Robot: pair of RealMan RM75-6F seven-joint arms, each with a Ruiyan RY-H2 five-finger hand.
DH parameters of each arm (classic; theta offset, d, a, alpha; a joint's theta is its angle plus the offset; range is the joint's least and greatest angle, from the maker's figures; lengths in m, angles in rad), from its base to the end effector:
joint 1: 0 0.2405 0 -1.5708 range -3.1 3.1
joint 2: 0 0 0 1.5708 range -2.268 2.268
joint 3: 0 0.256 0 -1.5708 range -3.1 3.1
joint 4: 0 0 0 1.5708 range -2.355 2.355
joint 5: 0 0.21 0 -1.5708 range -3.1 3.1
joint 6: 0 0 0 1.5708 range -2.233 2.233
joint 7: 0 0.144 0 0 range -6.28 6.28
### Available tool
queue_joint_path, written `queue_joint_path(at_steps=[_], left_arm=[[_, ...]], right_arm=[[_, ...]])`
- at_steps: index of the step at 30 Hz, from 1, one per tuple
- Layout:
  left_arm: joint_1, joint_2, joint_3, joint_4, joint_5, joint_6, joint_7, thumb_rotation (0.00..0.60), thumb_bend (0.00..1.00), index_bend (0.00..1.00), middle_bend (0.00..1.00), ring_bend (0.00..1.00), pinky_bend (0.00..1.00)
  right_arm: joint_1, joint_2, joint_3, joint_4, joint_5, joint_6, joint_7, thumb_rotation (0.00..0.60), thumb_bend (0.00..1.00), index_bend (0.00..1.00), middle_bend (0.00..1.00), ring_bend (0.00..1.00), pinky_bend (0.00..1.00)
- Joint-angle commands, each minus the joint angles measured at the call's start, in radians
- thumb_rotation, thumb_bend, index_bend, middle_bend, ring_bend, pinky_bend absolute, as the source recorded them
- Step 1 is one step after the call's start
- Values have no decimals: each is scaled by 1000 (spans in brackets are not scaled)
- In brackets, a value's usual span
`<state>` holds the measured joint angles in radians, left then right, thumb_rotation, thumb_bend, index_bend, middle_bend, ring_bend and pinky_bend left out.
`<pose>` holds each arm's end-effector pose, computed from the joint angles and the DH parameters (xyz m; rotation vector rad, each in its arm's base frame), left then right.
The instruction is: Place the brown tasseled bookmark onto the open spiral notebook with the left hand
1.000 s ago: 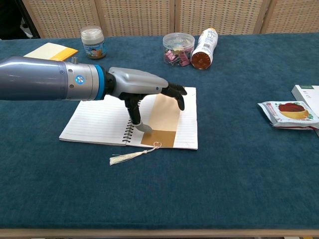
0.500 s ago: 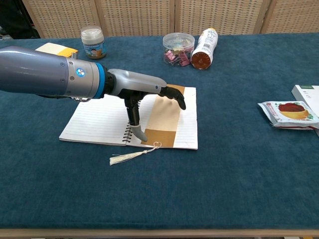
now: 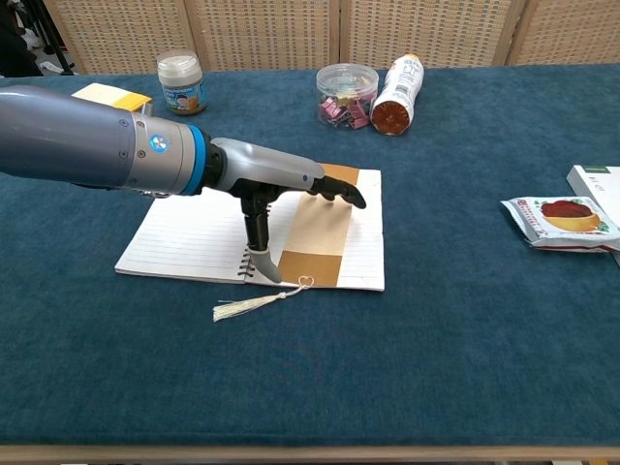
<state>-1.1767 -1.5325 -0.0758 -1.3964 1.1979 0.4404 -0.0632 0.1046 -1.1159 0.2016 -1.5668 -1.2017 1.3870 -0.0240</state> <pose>-0.0583 0.3540 -0.0723 -2.4865 -1.0462 -0.6862 -0.3463 -0.2140 0.1918 1.1100 -0.9428 0.7947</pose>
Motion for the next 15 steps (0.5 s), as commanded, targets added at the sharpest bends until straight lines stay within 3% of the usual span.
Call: queue_joint_path(at_steps=[1, 15], left_arm=[[-9, -6, 8, 1, -18, -8, 26, 600, 0, 37, 0, 0, 0], [-34, -2, 34, -21, -179, -8, 114, 600, 0, 37, 0, 0, 0]], right_arm=[[0, 0, 1, 0, 1, 1, 0, 600, 0, 0, 0, 0, 0], [-2, 6, 1, -4, -1, 1, 9, 600, 0, 0, 0, 0, 0]])
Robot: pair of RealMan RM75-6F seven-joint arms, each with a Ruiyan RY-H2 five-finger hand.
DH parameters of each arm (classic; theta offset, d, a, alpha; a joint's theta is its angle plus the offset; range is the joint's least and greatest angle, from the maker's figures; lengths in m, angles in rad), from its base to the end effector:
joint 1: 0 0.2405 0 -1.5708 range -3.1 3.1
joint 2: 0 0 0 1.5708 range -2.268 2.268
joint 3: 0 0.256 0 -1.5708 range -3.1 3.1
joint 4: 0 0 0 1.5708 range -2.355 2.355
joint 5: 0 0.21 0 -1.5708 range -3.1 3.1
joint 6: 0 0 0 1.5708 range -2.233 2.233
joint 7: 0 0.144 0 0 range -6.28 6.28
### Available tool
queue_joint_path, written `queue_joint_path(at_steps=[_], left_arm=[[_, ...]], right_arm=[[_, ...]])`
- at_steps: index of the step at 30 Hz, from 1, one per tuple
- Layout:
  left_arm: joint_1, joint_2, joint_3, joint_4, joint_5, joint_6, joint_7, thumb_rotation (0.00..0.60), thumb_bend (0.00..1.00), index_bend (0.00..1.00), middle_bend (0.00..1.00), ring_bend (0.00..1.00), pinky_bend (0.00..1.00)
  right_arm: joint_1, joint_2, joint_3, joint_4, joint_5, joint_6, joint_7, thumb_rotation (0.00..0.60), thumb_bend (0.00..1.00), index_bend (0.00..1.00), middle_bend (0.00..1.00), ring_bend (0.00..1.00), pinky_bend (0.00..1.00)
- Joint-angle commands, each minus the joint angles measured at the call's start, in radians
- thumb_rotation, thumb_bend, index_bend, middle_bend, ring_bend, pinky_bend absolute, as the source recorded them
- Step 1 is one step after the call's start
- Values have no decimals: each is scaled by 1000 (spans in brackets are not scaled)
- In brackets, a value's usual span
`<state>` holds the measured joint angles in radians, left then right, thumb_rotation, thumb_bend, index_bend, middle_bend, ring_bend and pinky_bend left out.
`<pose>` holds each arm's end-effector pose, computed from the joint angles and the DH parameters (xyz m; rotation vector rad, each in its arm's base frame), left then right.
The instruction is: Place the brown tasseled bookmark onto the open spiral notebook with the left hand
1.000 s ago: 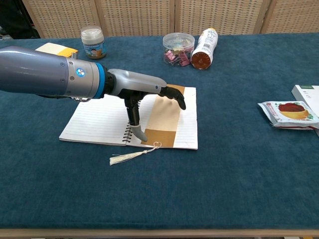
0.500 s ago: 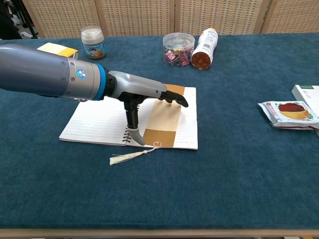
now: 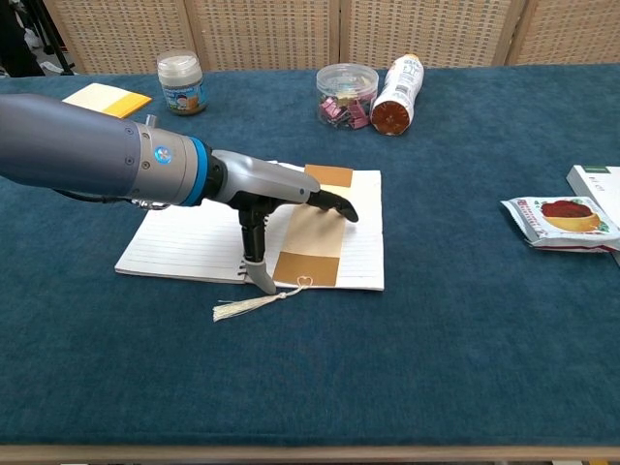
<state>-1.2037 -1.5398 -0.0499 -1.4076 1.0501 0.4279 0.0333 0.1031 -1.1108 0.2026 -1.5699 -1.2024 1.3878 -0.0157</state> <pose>-0.0621 0.3519 -0.0774 -2.4685 -1.0818 -0.6166 -0.3460 -0.2137 0.1934 1.1066 -0.9452 0.8008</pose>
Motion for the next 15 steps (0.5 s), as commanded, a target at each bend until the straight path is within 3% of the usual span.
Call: queue_joint_path(at_steps=[1, 15], left_arm=[[-10, 8, 10, -15, -47, 6, 24, 600, 0, 37, 0, 0, 0], [-35, 22, 57, -67, -182, 70, 122, 600, 0, 37, 0, 0, 0]], right_arm=[[-1, 1, 0, -1, -1, 0, 2, 600, 0, 0, 0, 0, 0], [-4, 7, -3, -9, -12, 5, 10, 600, 0, 0, 0, 0, 0]])
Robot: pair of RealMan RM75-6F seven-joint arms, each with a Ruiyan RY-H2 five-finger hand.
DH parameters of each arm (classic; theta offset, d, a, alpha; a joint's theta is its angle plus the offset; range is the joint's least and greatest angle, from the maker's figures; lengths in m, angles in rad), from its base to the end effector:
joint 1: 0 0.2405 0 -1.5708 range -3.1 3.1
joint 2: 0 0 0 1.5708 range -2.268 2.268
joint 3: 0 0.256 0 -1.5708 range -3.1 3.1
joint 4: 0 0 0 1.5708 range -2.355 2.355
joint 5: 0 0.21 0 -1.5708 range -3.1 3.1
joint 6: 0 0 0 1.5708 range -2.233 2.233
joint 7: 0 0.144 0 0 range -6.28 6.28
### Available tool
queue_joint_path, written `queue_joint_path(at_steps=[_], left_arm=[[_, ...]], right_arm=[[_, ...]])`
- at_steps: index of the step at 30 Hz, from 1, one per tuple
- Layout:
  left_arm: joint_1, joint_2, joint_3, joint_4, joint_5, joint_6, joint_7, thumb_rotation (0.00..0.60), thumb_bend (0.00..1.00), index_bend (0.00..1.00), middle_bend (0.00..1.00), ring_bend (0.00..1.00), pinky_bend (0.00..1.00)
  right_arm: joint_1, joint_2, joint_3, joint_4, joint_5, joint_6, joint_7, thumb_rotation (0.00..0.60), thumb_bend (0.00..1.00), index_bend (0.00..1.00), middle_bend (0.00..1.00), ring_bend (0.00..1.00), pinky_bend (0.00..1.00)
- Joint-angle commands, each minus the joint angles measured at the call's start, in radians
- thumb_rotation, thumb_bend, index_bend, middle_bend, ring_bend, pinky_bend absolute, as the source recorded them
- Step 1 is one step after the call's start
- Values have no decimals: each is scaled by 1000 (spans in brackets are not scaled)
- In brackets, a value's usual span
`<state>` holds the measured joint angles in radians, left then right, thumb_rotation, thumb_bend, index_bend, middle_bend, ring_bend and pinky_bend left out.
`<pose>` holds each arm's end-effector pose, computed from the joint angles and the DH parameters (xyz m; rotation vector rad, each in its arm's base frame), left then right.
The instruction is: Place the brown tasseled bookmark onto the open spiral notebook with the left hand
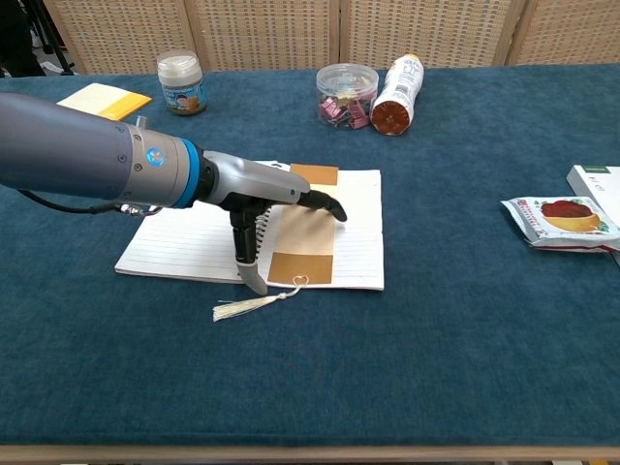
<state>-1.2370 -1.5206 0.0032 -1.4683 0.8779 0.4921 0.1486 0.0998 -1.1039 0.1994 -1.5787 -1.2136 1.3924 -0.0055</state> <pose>-0.0662 0.3474 -0.0732 -2.4241 -1.0935 -0.5798 -0.3440 -0.2122 0.1942 1.1116 -0.9475 0.8126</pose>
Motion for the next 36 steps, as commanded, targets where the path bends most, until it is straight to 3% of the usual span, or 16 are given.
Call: queue_joint_path(at_steps=[1, 36], left_arm=[[-2, 4, 5, -8, -13, 7, 8, 600, 0, 37, 0, 0, 0], [21, 23, 10, -23, 13, 12, 24, 600, 0, 37, 0, 0, 0]], right_arm=[[0, 1, 0, -1, -1, 1, 0, 600, 0, 0, 0, 0, 0], [-3, 2, -2, -10, -6, 12, -8, 600, 0, 0, 0, 0, 0]])
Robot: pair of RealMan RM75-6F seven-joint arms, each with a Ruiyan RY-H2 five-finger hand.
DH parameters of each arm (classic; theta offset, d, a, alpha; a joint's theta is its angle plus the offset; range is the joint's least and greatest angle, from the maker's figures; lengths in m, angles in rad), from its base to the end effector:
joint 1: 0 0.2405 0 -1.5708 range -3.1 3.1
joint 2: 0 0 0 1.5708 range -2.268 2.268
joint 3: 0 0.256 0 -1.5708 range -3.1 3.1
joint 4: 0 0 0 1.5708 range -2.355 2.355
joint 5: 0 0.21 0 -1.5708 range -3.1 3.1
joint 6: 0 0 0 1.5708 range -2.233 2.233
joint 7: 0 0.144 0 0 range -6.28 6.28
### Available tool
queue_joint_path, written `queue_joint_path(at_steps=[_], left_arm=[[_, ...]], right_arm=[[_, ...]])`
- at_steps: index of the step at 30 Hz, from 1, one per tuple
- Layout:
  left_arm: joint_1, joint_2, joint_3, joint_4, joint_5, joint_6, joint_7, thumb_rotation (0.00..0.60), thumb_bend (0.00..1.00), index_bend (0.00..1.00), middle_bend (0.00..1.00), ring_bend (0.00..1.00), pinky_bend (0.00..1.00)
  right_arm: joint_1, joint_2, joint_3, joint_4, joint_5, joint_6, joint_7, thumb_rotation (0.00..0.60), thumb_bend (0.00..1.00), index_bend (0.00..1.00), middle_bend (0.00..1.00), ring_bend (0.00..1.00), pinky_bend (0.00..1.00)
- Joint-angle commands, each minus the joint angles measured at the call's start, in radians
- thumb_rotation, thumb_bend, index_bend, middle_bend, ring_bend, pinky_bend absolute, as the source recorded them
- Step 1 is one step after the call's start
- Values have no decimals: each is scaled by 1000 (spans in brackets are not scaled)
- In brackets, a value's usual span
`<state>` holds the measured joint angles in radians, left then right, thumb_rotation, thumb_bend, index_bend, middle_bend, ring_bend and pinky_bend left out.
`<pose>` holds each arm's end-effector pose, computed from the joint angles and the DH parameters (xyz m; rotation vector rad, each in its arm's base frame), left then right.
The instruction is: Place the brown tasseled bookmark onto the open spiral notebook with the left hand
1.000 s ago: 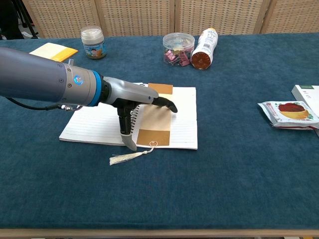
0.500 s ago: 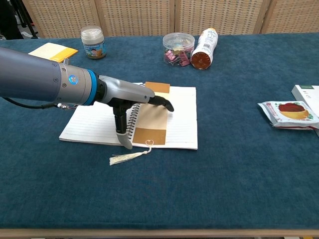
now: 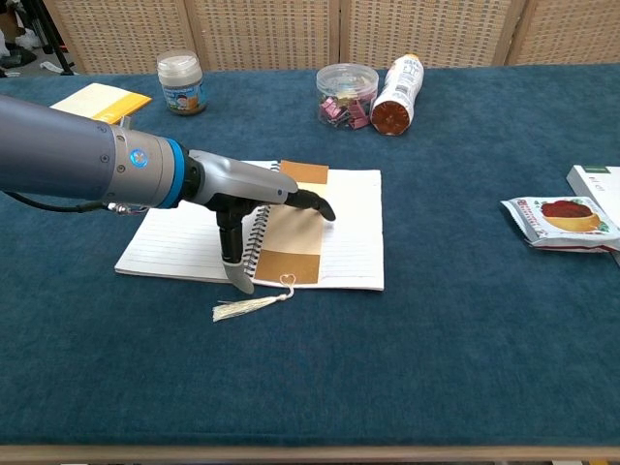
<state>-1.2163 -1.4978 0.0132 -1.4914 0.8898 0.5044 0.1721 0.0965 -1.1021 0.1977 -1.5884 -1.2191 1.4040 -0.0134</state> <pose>-0.0748 0.3452 -0.0670 -2.4230 -1.0679 -0.5660 -0.3418 -0.2107 0.1944 1.1129 -0.9395 0.8155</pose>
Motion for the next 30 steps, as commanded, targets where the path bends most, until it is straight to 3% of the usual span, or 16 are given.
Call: queue_joint_path(at_steps=[1, 30], left_arm=[[-1, 0, 1, -1, 2, 1, 4, 600, 0, 37, 0, 0, 0], [15, 38, 4, -55, 8, 40, 29, 600, 0, 37, 0, 0, 0]], right_arm=[[0, 0, 0, 0, 0, -1, 0, 600, 0, 0, 0, 0, 0], [-5, 7, -2, -12, -9, 8, 4, 600, 0, 0, 0, 0, 0]])
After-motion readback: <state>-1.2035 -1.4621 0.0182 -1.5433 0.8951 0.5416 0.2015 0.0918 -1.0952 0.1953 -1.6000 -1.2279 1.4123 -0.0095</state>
